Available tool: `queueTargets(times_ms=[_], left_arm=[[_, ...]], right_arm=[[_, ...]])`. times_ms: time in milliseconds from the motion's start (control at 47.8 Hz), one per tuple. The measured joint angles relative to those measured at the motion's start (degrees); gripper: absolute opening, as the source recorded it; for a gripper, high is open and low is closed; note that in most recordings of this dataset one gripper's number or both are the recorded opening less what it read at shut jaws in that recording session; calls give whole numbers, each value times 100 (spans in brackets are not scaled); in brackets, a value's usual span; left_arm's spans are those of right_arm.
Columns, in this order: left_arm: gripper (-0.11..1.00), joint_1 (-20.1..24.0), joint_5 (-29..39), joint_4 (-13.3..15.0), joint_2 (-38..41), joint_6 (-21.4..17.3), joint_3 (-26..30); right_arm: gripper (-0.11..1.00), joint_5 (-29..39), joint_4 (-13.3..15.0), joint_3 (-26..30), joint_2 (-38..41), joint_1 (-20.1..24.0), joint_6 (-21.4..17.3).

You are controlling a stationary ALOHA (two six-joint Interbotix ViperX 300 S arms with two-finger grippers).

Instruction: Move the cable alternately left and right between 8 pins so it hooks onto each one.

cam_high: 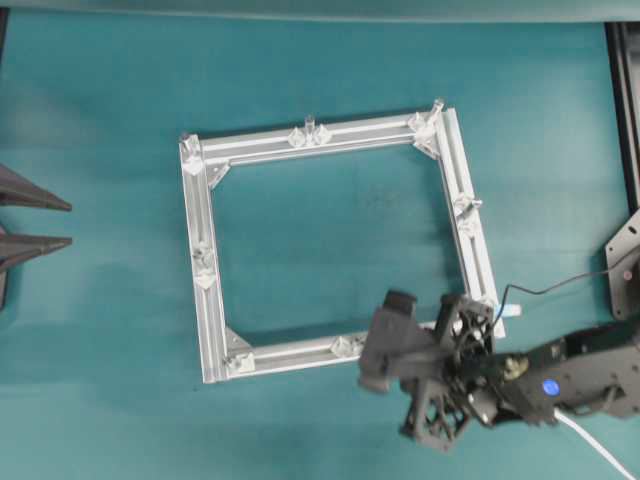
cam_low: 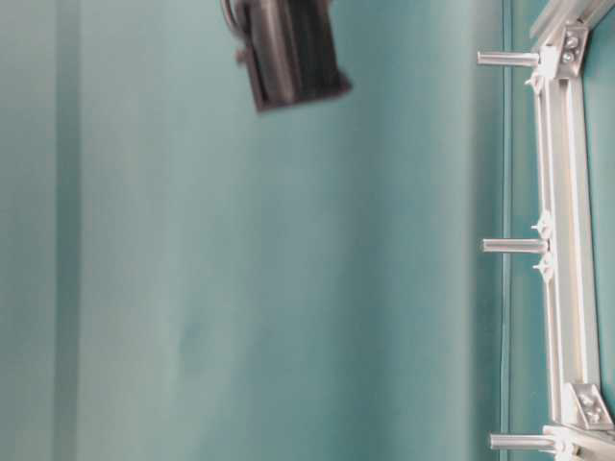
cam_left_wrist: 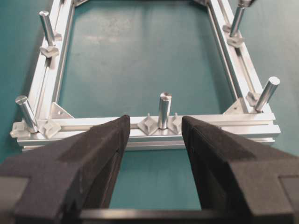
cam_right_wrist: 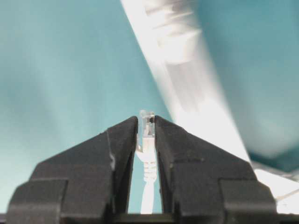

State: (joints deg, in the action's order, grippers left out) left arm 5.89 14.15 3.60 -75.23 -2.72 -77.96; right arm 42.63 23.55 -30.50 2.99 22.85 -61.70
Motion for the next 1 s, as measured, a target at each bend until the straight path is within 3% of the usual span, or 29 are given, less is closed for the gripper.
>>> queueTargets(times_ms=[188, 586, 774, 1004], left_arm=[[56, 0, -9, 0, 0, -9, 0], [56, 0, -26, 0, -9, -9, -18], [56, 9, -53, 0, -9, -9, -44], [56, 9, -62, 9, 0, 0, -53]], right_arm=[[16, -132, 97, 0, 0, -589, -229], [16, -439, 105, 105, 97, -1670, -185], [16, -589, 114, 554, 501, -1767, 18], [16, -598, 105, 1336, 1063, -1775, 527]])
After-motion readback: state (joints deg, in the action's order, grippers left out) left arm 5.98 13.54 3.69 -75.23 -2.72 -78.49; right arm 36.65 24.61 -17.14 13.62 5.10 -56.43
